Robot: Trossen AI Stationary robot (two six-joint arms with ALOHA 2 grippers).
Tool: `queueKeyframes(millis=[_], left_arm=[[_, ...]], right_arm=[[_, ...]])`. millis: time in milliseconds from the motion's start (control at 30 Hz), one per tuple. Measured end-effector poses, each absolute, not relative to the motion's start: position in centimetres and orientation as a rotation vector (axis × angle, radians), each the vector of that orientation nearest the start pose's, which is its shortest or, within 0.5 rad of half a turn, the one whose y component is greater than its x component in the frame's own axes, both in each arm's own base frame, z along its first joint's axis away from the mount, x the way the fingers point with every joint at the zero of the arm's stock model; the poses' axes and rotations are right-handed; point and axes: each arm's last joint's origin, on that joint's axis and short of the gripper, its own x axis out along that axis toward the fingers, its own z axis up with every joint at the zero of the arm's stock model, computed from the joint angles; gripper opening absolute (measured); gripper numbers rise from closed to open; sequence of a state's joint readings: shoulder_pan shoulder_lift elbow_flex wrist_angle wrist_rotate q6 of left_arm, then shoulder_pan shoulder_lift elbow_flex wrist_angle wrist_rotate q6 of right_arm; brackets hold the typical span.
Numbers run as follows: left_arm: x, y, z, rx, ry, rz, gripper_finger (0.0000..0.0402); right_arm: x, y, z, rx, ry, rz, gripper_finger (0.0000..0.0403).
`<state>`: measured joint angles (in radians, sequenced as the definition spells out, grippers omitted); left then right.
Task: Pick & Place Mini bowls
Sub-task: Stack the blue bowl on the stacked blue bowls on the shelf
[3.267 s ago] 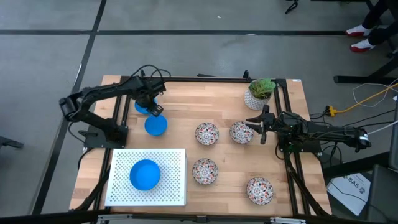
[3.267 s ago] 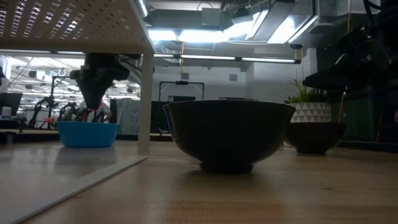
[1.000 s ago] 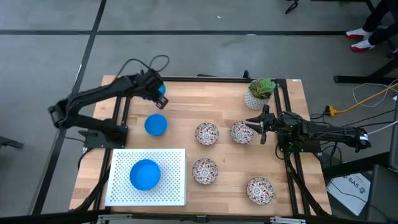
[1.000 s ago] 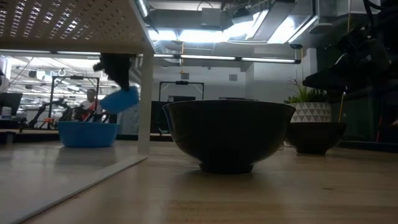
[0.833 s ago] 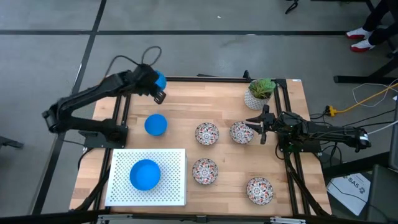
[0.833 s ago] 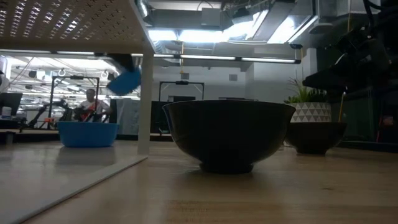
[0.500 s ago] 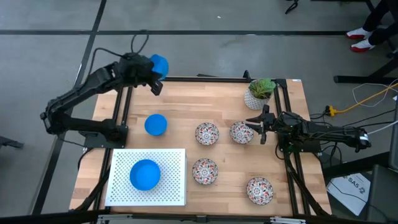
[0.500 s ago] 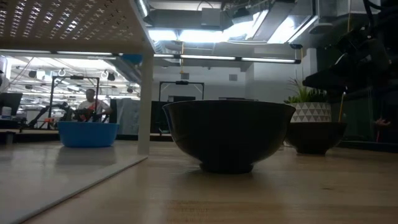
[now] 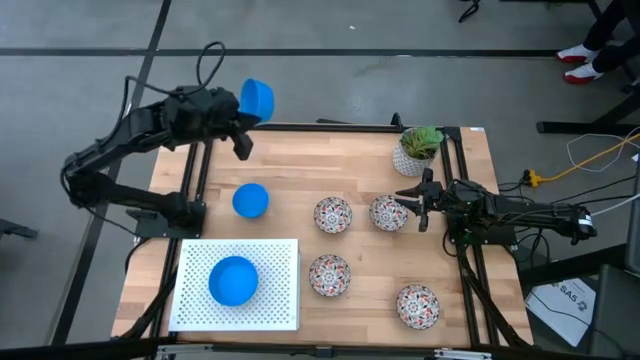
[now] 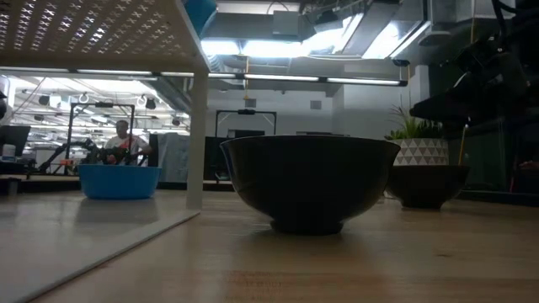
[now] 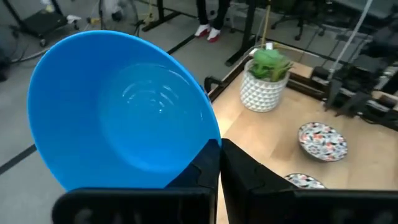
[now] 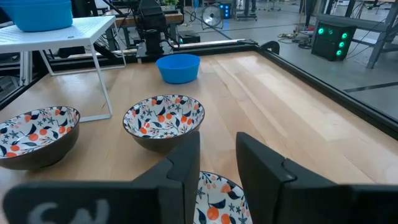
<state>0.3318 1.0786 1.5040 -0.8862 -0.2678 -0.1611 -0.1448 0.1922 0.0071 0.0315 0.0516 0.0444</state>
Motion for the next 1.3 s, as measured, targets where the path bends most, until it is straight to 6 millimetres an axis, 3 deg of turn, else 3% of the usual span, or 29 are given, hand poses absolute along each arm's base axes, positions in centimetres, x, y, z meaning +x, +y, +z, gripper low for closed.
queueKeyframes(millis=[500,967,1300], left_arm=[[17.2,1.1,45.5,0.045,0.437,0.286,0.0002],[13.8,-4.0,46.0,0.091,0.426,-0.171,0.0002],[12.6,-6.9,47.7,0.163,0.569,-0.405,0.0002]], right_arm=[[10.7,-1.7,15.3,0.051,0.15,-0.199,0.0104],[10.7,-1.7,15.3,0.051,0.149,-0.199,0.0104],[10.7,-1.7,15.3,0.051,0.149,-0.199,0.0104]])
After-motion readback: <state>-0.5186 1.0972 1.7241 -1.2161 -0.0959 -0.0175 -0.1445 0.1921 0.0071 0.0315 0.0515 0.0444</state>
